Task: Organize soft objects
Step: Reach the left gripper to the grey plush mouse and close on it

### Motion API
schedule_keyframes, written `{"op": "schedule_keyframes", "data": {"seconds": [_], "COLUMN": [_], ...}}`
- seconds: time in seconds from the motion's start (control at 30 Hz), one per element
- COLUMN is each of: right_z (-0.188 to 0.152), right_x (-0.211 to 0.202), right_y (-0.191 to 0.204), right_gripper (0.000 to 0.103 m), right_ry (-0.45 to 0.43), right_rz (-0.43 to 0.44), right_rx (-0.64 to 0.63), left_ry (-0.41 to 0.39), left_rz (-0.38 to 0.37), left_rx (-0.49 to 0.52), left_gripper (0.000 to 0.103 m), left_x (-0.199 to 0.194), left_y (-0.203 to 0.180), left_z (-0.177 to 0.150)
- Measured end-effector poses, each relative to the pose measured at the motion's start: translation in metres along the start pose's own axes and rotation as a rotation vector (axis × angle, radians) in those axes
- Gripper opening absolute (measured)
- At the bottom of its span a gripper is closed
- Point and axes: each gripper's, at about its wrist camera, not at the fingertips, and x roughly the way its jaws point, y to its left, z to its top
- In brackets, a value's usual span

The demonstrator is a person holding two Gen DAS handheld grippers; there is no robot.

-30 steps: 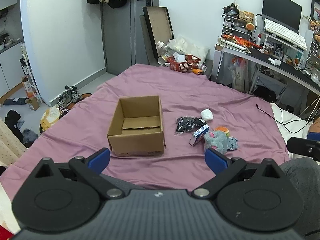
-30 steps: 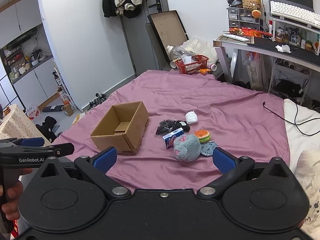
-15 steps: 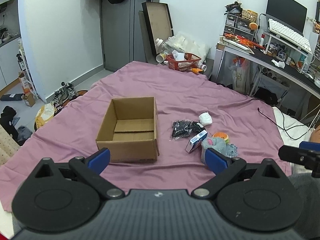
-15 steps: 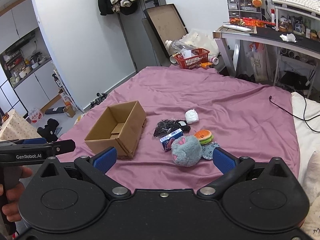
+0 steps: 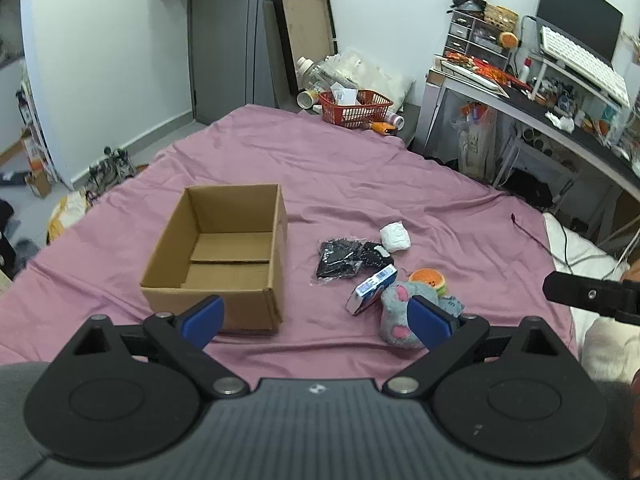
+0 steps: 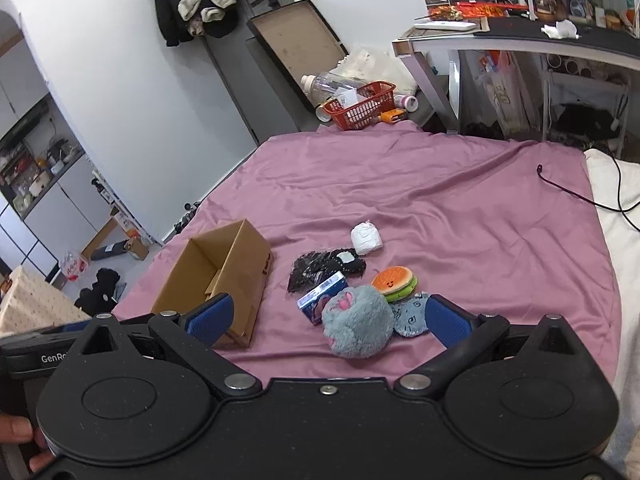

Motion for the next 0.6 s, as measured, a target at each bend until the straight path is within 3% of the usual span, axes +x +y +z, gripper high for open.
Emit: {"op": "schedule_keyframes", "data": {"seconds": [0.3, 0.37, 0.6], "right_z": [0.012, 0.015, 0.014], "right_x": [0.037, 0.048, 0.092], "right_y": [-0.023, -0.026, -0.046], "right_gripper": [0.099, 0.087, 0.075], "right_ry": [0.065, 0.093, 0.163], "right_rz": [0.02, 0.032, 0.087], "right_rx": [0.118, 0.136, 0.227], "left_ry": [0.025, 0.031, 0.097], "left_rz": [-0.013, -0.013, -0.055], "left_rx": [-0.058, -0.072, -0.147], "left_gripper": [0.085, 0.082, 0.054], "left_x": [0.036, 0.045, 0.083], "left_y": [-0.006, -0.007, -0.009], "left_z": [0.01, 0.011, 0.012]}}
